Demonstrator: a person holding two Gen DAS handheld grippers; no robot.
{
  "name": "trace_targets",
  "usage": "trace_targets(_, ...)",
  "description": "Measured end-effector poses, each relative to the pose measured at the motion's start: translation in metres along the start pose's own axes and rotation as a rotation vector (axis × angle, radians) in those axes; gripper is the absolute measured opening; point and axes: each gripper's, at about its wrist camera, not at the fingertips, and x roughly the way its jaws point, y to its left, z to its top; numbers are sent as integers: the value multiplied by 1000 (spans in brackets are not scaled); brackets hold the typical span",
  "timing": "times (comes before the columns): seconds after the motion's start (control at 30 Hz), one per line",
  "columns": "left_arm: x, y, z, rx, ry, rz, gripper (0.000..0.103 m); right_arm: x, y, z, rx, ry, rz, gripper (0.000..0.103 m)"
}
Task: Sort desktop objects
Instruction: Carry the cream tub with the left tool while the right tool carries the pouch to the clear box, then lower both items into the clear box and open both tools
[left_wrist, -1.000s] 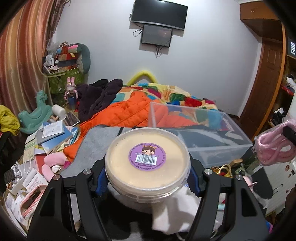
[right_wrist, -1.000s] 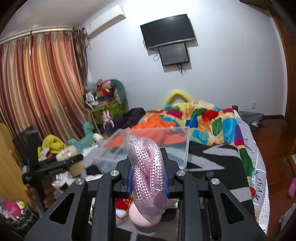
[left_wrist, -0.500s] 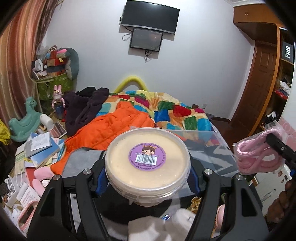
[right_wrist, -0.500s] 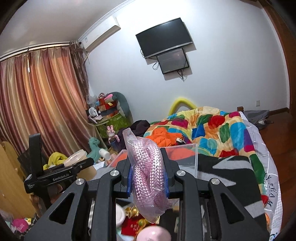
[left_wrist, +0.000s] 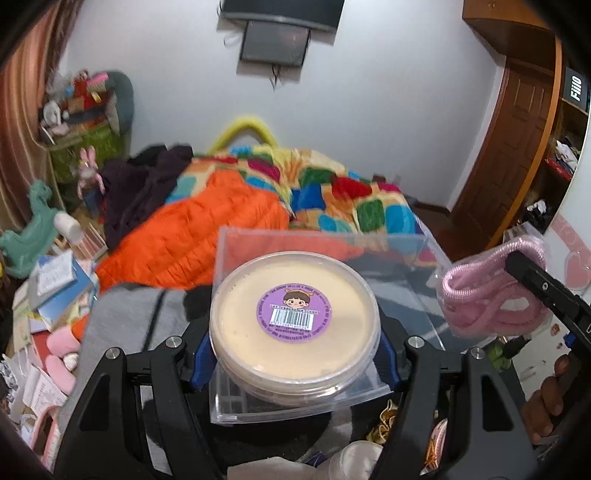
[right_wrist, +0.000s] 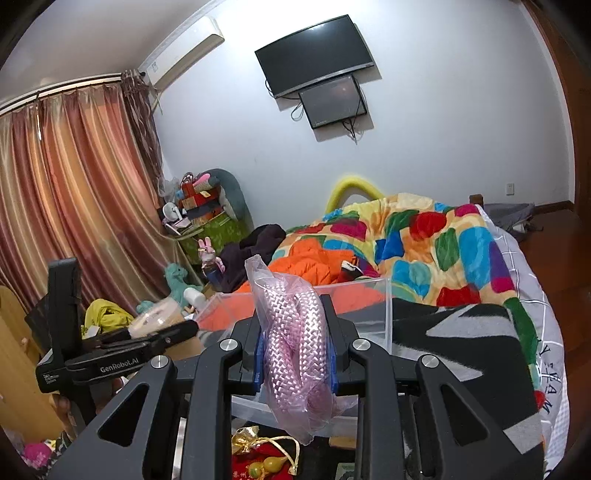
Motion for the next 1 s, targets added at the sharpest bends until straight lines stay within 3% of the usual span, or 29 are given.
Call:
trace_targets(0.23,17,-1,-8,17,67,9,69,16,-4,-7,-2,52,-9,22)
trace_targets(0.53,21,-20,-20,134,57,132,69,22,-1,-14,-31,81,-31,23)
trace_targets(0.73,23,-30,-26,198,48,187,72,24,10,-20,-104,95,-95,27)
trace_targets(0.8,23,-30,-27,194,54,174,78,25,11,-21,-99,121,-98,34)
trace_targets(0.87,24,-30,-26,193,58,163,80,24,11,-24,-88,129,-82,55)
trace_targets(1.0,22,-30,-27,194,58,166,80,14,20,-28,-134,101,-117,64)
